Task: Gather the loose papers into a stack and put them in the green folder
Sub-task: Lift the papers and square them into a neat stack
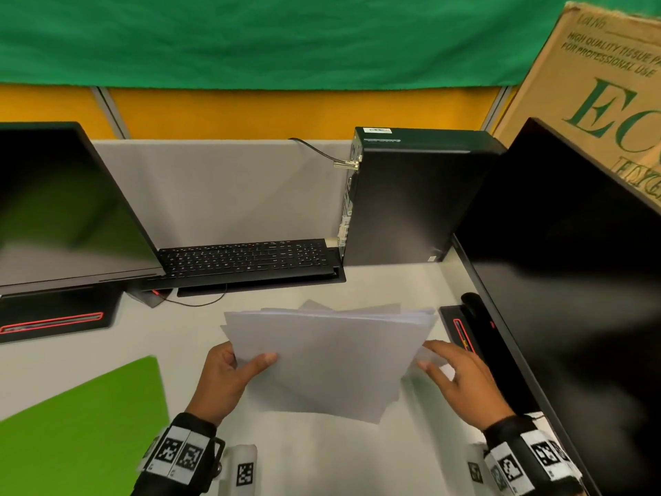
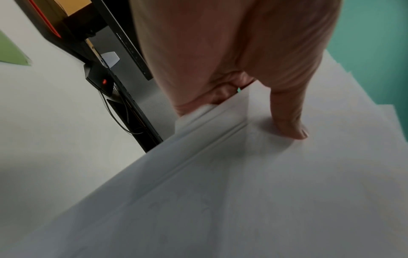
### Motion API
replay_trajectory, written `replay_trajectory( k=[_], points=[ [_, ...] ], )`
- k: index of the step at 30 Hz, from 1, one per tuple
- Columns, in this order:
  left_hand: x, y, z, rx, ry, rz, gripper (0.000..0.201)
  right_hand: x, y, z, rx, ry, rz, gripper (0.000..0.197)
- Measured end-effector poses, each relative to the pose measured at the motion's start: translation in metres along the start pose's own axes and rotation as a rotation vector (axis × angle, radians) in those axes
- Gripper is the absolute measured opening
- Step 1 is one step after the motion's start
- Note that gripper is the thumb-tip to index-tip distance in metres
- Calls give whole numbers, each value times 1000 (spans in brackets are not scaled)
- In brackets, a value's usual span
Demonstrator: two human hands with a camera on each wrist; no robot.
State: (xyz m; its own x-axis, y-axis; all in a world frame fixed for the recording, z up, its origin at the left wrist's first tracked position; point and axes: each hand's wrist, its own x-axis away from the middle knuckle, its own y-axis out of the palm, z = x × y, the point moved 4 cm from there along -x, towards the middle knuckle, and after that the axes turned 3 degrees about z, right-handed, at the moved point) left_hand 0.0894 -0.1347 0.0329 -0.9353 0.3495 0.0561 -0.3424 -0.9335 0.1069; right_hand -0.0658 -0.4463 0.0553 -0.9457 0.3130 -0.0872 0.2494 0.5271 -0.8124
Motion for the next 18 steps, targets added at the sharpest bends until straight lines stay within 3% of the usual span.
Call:
replay_trajectory(
  k=[3, 6, 9, 12, 15, 16, 18],
  points=[
    [0, 0, -1, 14, -5, -1, 59, -8, -8, -13, 3, -125, 37, 33],
    [0, 0, -3, 42, -11, 7, 55, -9, -18, -13, -106, -119, 173, 17],
    [1, 1, -5, 46, -2, 12, 58, -3, -24, -3, -177, -38, 208, 36],
    [1, 2, -6, 50, -4, 14, 54, 5, -32, 9, -239, 51, 224, 32],
    [1, 2, -6, 72, -1, 9, 51, 14, -48, 25, -356, 134, 263, 43],
    [1, 3, -5, 78, 0, 10, 51, 18, -53, 28, -391, 160, 273, 41],
    [2, 4, -5, 93, -1, 7, 50, 26, -56, 36, -516, 226, 316, 18]
  ],
)
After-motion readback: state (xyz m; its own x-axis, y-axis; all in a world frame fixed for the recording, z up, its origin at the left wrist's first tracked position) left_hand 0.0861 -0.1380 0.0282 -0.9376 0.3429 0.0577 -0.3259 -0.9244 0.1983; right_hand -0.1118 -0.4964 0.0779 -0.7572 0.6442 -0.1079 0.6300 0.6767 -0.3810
